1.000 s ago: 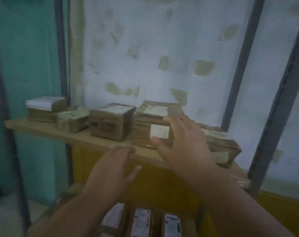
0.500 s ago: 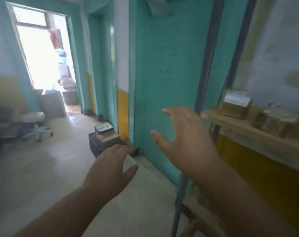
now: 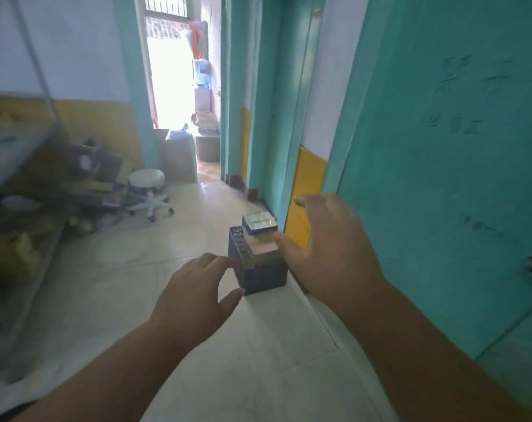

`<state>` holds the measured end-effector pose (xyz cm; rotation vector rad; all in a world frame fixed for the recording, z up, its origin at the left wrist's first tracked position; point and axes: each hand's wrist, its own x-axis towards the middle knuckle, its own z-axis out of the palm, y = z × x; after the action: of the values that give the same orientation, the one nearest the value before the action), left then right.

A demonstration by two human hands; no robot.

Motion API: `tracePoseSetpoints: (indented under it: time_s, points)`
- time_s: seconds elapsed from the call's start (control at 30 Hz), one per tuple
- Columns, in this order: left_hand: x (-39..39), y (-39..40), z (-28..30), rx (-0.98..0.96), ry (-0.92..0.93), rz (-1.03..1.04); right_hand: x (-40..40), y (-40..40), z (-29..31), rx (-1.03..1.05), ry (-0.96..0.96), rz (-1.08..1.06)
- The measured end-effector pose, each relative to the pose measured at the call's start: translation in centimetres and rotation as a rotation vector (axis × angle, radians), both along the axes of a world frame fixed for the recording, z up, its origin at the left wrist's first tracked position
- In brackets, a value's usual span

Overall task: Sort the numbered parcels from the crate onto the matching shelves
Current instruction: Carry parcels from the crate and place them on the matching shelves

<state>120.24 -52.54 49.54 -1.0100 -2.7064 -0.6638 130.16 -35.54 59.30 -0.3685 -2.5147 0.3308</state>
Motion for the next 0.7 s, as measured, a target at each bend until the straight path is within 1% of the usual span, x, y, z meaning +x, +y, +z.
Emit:
tracePoseSetpoints:
  time_s: [0.1,0.17,0.27,0.43,0.57,0.7]
  points:
    - [-7.8,-0.3,-0.6,-0.016,-0.028,0.078,-9.4,0.7,-0.4,-0.021,-0.043,0.056]
    - [-13.4,-0.3,-1.7,-0.012,-0.041,0.116,-15.7,1.1,-1.1,-0.031,-0.039,0.08]
    - [-22.0,0.8,-3.6,-0.009,-0.049,0.119,-24.4,1.8,-3.1,-0.032,-0.043,0.066]
    - [-36.7,6.1,-4.2,-0.015,-0.062,0.016,-35.9,5.2,-4.8,-0.07,-0.065,-0.041]
    - [-45.4,13.2,-3.2,-0.078,-0.071,-0.127,-41.9,10.6,-4.2,-0.054,-0.088,-0.161]
    - [-53.2,21.2,-4.7,-0.1,-0.111,-0.246,-47.6,17.3,-6.0,-0.028,-0.131,-0.253]
